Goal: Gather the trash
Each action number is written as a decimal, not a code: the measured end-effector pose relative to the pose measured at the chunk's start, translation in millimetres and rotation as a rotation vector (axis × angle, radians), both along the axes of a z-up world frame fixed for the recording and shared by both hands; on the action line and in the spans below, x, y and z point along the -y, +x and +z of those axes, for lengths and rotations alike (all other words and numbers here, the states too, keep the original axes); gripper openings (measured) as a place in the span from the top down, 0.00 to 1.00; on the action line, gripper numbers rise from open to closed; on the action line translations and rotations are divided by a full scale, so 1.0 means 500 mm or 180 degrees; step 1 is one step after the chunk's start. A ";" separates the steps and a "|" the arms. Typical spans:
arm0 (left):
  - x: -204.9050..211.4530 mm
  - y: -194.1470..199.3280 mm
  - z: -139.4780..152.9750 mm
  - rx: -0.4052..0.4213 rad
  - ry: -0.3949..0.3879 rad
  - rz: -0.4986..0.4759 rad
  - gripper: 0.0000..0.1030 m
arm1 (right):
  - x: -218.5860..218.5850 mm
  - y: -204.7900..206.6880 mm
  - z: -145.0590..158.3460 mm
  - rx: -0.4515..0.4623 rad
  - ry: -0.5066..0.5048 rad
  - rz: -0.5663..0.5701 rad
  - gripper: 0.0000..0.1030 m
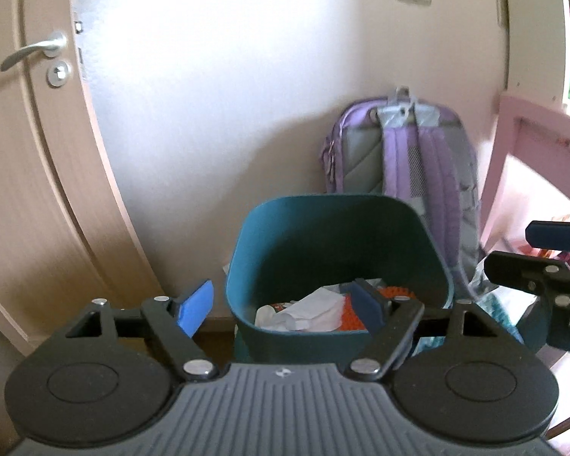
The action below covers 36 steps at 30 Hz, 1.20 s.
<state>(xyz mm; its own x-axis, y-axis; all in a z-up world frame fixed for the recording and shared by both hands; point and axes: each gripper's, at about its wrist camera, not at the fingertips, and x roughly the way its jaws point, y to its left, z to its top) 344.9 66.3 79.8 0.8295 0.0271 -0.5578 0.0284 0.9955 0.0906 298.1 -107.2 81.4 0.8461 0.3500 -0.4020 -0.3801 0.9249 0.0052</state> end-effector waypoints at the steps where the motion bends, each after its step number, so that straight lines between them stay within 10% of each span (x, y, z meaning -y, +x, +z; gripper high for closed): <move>1: -0.002 -0.015 0.005 0.0034 -0.0039 -0.0006 0.19 | 0.004 -0.010 0.003 0.0021 0.0029 0.0010 0.49; 36: 0.005 -0.234 0.147 0.0352 -0.0341 0.0010 0.02 | 0.042 -0.212 0.105 0.0186 0.0323 0.0063 0.46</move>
